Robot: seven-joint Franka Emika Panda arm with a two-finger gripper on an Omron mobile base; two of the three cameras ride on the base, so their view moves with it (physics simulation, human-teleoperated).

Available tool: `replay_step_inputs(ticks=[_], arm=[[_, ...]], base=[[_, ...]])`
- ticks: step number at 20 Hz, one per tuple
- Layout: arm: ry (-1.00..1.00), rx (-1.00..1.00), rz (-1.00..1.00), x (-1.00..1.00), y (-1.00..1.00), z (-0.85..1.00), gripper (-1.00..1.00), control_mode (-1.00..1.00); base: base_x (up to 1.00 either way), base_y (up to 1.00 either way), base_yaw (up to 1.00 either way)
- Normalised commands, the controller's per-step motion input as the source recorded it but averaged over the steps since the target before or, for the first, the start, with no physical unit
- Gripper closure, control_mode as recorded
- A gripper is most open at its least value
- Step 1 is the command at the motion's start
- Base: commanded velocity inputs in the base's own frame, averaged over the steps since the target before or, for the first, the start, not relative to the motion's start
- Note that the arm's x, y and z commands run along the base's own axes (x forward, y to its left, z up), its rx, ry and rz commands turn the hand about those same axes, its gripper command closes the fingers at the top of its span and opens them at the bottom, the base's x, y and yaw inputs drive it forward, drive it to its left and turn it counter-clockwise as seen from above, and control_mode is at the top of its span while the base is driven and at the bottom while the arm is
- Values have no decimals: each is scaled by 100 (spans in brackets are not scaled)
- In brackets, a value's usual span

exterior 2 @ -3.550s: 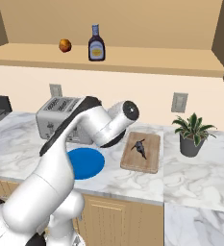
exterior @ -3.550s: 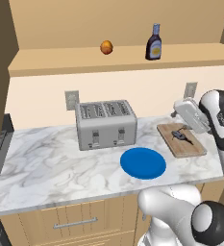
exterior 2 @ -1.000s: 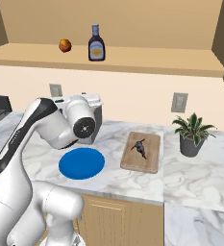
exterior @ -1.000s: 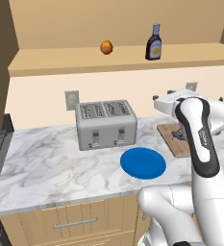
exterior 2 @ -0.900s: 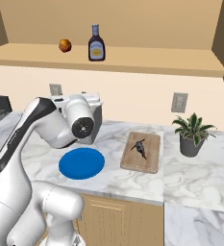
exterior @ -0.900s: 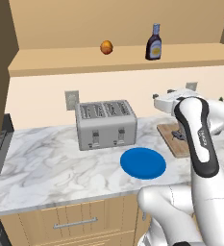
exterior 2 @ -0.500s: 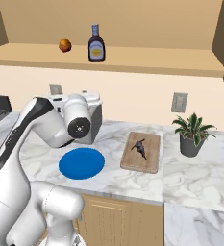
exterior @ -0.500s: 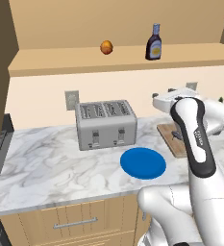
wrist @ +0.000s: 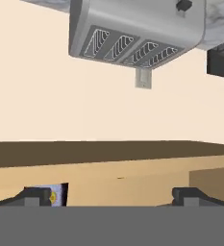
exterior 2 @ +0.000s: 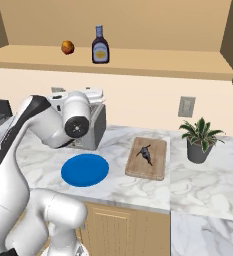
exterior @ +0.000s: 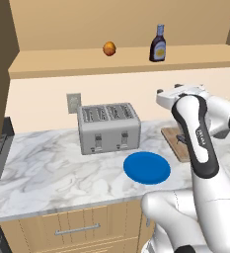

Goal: Pick the fish from the plate and place it on the cutting board. Then pick the condiment bottle from the cabinet and place it next to the cutting board.

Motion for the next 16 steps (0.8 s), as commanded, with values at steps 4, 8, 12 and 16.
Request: replay_step_inputs(ticks=[4, 8, 12, 16], arm=[[0, 0, -5, -9, 0, 42, -100, -100], [0, 0, -5, -9, 0, 39, -100, -100], [0, 0, -5, -6, 0, 37, -100, -100], [3, 0, -6, -1, 0, 36, -100, -100]], base=[[0, 0, 0], [0, 0, 0], [0, 0, 0], [0, 0, 0]])
